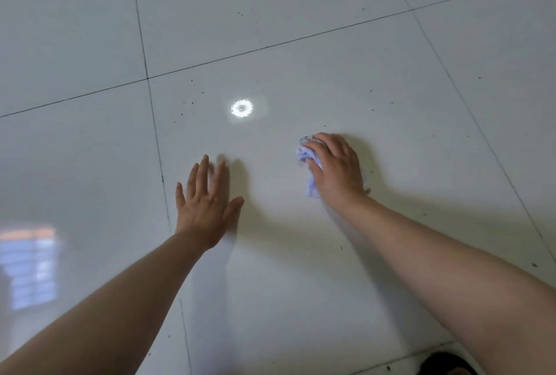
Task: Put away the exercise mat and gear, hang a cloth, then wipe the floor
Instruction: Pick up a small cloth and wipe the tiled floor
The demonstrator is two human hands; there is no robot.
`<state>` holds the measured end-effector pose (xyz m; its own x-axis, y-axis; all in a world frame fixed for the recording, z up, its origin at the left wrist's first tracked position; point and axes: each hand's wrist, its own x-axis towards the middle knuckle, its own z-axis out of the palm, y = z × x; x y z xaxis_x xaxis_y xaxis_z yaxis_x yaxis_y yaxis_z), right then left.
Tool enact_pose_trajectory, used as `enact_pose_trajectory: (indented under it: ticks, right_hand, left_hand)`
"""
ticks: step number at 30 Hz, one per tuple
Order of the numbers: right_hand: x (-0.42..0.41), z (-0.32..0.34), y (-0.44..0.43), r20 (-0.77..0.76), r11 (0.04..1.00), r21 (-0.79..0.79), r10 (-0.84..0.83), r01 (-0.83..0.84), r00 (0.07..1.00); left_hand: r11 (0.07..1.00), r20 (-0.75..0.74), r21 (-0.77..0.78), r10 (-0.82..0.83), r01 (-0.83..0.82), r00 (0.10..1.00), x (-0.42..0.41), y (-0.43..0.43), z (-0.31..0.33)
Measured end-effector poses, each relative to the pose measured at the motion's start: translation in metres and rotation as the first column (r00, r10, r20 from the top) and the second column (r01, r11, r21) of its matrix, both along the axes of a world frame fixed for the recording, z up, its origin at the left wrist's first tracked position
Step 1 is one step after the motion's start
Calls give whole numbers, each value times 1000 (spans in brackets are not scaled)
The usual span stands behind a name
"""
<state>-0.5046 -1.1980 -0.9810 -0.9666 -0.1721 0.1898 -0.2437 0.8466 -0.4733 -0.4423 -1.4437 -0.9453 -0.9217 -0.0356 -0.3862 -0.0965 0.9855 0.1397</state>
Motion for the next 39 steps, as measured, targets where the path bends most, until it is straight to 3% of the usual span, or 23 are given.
enact_pose_trajectory:
  ticks: [5,11,13,16,18,22,25,27,30,36,39]
  right_hand:
    - [0,4,-76,-5,996,-73,57,-57,998]
    - [44,-2,-120,-22,923,13,385,-385,922]
    - [29,-5,-100,-61,962,-5,273,-274,960]
    - [-9,-3,-87,-25,996,-19,-93,92,995]
    - [-23,0,-102,12,992,5,-125,125,992]
    - [-15,1,-130,-34,983,3,182,-182,983]
    - [-7,-3,-117,-83,896,35,444,-443,892]
    - [-15,-5,-100,-107,873,67,487,-483,867]
    - [-35,-8,-88,-118,930,48,368,-365,922]
    - [-74,-11,-131,-112,999,4,34,-33,993]
    - [-89,-11,-156,-92,1000,-19,-17,16,996]
  left_hand:
    - [973,58,-42,229,-227,972,15,-42,0]
    - [983,231,4,178,-184,957,10,-62,-3]
    - [983,254,7,174,-182,951,9,-61,-4]
    - [982,245,11,181,-189,953,10,-57,-7]
    - [981,229,29,178,-190,957,12,-56,-9]
    - [981,216,43,177,-190,960,10,-59,-8]
    - [976,189,47,201,-213,961,13,-58,-8]
    - [974,86,64,213,-219,973,17,-59,-9]
    - [969,-104,97,237,-228,966,17,-66,-10]
    - [936,-145,45,353,-350,924,-8,-106,-25]
    - [937,-212,26,345,-347,914,-5,-110,-33]
